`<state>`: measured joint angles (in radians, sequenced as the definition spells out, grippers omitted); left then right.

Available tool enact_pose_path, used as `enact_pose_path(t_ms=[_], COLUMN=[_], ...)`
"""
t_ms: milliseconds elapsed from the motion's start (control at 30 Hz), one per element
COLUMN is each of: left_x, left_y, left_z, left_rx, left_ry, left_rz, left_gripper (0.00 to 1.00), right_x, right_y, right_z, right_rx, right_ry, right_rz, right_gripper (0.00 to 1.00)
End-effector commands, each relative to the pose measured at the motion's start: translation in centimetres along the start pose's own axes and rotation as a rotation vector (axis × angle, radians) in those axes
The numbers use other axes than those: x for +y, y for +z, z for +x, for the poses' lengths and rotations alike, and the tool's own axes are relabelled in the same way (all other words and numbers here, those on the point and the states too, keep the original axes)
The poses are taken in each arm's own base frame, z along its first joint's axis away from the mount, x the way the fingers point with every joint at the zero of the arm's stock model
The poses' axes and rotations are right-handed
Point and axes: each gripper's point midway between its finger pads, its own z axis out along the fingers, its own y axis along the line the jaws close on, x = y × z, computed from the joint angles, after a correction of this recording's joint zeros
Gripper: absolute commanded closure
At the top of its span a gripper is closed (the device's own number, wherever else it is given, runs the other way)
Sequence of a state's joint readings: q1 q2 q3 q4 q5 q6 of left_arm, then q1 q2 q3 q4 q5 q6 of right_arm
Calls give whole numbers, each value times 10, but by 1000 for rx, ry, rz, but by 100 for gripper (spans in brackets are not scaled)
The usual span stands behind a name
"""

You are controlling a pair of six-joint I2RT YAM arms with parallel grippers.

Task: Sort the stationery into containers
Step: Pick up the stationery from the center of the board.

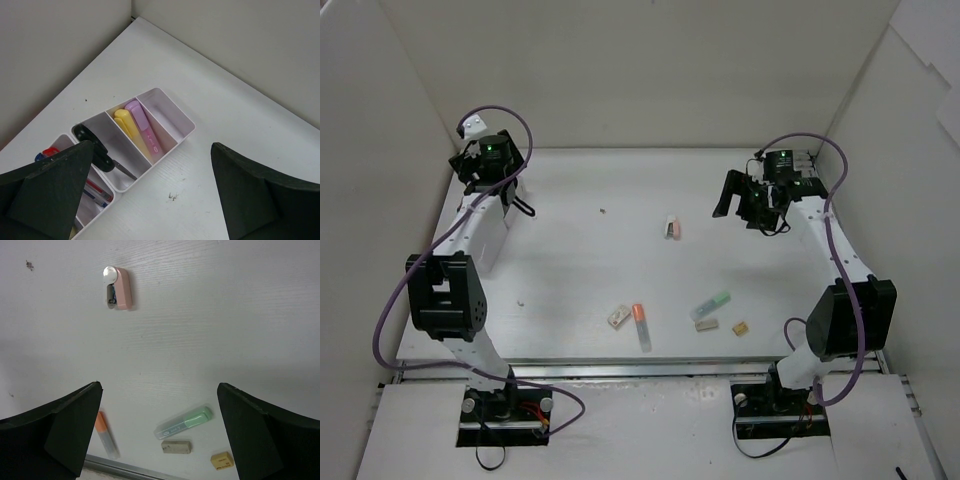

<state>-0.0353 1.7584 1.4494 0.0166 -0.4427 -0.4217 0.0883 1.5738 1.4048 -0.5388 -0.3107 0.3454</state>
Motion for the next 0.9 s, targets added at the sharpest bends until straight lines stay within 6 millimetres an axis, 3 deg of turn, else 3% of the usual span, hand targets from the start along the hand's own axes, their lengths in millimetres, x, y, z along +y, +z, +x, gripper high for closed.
enact_pose_path(t_ms=[0,233,467,567,700,767,867], left_x=[-2,-11,-41,-58,-80,-99,-106], left_y=[-29,-54,-85,-103,-132,-157,-186], left_z=[-51,-40,-14,4,42,57,82], left_rx=[-73,-18,70,114,206,244,297], left_ry=[-61,-12,73,121,192,230,277], left_rz=[35,78,211,282,408,522,593], left_gripper=[1,0,1,1,0,0,1], right_x=[4,4,9,11,19,24,38], right_y=[-9,-5,4,11,24,33,39], right_z=[-6,11,27,32,44,51,66], right_rx=[-65,-52,-29,-24,11,40,80], right_ry=[-46,-69,-111,-132,-182,-202,-288], right_rz=[13,17,21,25,10,2,-41], right_gripper=[2,2,2,2,2,2,2])
